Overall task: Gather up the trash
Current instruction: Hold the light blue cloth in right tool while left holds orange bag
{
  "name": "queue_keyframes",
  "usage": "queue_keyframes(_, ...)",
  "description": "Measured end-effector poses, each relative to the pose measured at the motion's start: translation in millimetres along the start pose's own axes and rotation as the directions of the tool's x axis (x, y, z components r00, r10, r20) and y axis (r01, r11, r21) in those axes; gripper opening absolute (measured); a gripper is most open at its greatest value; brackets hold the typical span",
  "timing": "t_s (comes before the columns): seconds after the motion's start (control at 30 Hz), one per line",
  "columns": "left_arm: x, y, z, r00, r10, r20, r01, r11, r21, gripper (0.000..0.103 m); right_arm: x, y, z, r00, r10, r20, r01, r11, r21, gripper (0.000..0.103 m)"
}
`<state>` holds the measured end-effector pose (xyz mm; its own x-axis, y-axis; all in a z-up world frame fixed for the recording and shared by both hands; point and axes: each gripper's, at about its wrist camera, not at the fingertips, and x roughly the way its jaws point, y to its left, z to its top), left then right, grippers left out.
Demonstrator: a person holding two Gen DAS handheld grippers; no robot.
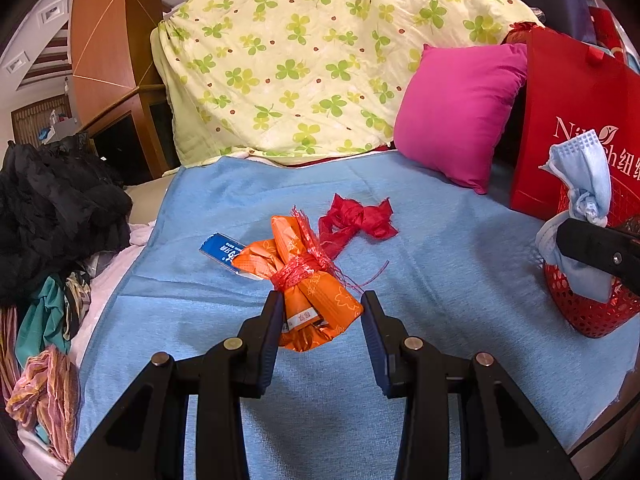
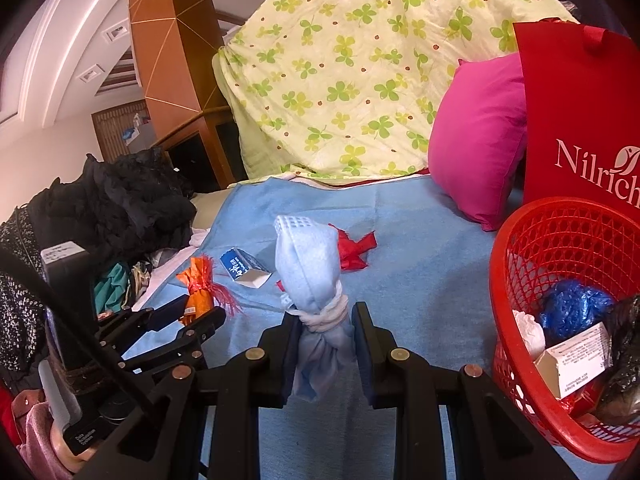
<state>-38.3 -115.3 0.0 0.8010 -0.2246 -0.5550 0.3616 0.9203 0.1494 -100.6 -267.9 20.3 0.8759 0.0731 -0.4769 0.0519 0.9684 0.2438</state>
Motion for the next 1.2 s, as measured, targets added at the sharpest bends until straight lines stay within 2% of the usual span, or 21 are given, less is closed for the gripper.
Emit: queue_keyframes(1.2,-4,-5,-1,1.000,-0.008,0.008,0.008,1.000,0.029,0.041,-10,1,2,1.000,-0.006,0.019,0.006,1.000,-0.013,0.028)
